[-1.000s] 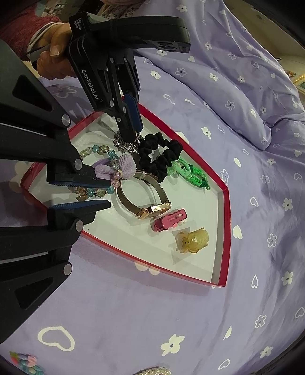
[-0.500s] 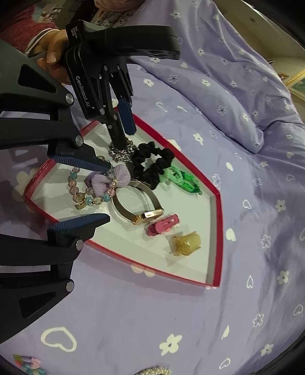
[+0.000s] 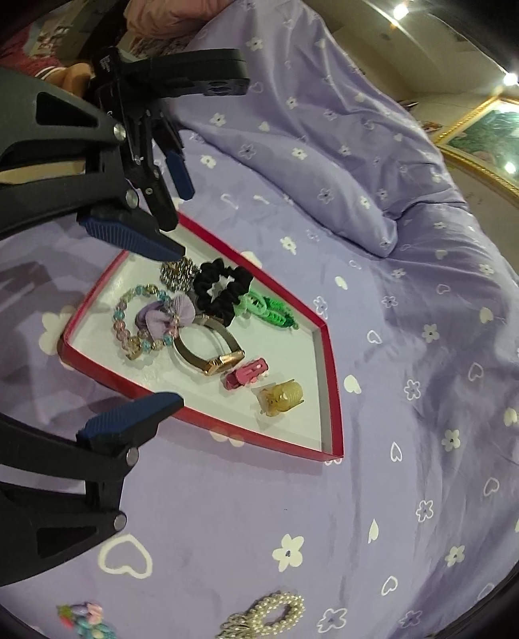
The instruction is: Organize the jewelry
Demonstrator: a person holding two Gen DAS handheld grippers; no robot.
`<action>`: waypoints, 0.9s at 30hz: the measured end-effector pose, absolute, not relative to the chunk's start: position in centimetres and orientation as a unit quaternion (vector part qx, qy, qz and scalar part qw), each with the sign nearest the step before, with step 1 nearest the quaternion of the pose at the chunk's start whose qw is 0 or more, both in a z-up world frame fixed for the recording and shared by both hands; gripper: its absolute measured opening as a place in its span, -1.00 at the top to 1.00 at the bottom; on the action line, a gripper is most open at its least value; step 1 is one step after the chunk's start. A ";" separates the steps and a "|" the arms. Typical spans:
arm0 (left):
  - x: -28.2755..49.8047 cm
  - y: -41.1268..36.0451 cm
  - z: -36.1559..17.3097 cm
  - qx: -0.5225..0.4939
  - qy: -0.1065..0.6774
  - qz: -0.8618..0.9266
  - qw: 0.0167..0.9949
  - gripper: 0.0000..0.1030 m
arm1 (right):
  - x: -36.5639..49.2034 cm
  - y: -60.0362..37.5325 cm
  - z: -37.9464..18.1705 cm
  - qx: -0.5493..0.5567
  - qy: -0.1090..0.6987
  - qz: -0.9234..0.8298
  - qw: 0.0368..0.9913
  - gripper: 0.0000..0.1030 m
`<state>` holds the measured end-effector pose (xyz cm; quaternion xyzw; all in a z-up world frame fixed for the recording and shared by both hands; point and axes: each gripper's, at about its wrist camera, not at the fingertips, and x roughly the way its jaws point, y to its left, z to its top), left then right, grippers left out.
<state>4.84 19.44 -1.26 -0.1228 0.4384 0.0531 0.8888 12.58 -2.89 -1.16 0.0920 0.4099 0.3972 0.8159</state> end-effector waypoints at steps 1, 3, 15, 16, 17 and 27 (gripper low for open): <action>4.6 19.5 -1.2 -0.126 0.437 0.055 0.889 -0.69 | 12.3 -3.1 -1.2 0.100 0.407 0.399 0.815 -0.52; 3.9 19.6 -1.1 -0.132 0.432 0.061 0.890 -0.70 | 12.0 -3.4 -1.4 0.114 0.405 0.402 0.814 -0.59; 0.7 19.2 -1.9 -0.144 0.422 0.091 0.891 -0.80 | 9.3 -5.5 -2.5 0.146 0.395 0.393 0.817 -0.76; 0.4 19.0 -1.9 -0.141 0.421 0.094 0.891 -0.80 | 8.9 -5.6 -2.4 0.141 0.388 0.390 0.823 -0.77; 0.1 18.9 -1.8 -0.136 0.420 0.097 0.892 -0.80 | 8.6 -5.8 -2.3 0.137 0.383 0.387 0.827 -0.79; -1.7 17.3 1.5 -0.061 0.386 0.119 0.913 -0.85 | 6.4 -5.8 1.5 0.047 0.349 0.375 0.858 -0.89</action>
